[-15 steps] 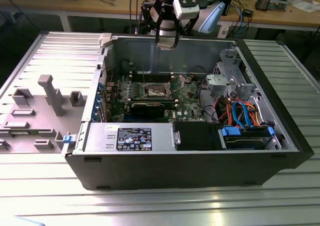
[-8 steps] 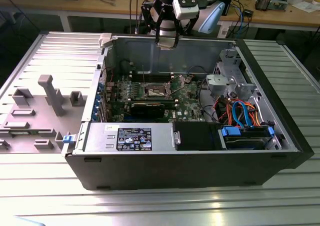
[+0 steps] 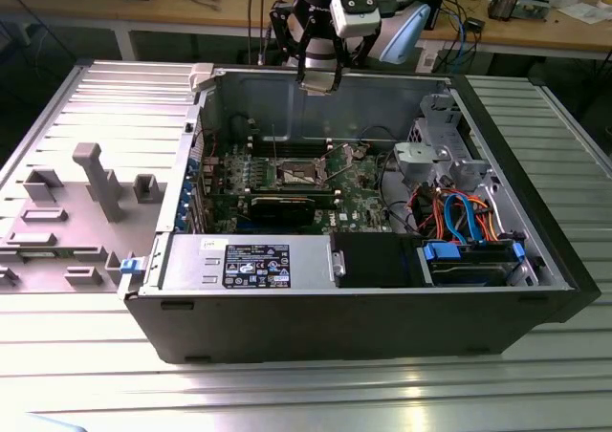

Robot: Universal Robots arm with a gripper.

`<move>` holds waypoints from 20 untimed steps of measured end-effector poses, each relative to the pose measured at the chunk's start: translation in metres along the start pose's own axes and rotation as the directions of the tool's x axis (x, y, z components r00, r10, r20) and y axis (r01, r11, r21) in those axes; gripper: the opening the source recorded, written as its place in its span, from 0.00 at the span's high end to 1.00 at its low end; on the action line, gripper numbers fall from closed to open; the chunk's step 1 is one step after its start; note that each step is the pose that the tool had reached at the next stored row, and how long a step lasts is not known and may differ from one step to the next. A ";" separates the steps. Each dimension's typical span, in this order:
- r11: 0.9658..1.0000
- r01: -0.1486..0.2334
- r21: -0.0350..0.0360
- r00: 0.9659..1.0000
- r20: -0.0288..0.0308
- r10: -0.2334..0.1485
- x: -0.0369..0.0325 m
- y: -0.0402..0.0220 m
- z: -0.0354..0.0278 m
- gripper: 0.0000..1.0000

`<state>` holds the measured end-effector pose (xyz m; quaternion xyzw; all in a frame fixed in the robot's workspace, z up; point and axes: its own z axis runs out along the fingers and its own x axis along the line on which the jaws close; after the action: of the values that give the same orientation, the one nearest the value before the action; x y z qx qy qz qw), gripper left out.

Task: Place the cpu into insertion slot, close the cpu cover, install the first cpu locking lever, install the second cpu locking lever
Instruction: 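Place the cpu into insertion slot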

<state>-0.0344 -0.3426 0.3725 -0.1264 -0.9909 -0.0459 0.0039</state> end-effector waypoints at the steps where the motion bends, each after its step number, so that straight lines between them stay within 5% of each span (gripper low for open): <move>1: 1.000 -0.008 0.000 1.000 0.001 0.008 0.0000 0.0000 0.0000 0.45; 8: 0.996 -0.088 -0.002 0.996 0.008 0.088 0.0000 0.0000 0.0002 0.45; 15: 0.996 -0.093 -0.002 0.996 0.008 0.093 0.0000 0.0000 0.0002 0.45; 20: 0.991 -0.132 -0.003 0.991 0.012 0.132 0.0000 -0.0001 0.0002 0.45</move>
<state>-0.0345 -0.3427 0.3722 -0.1922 -0.9803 -0.0459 0.0009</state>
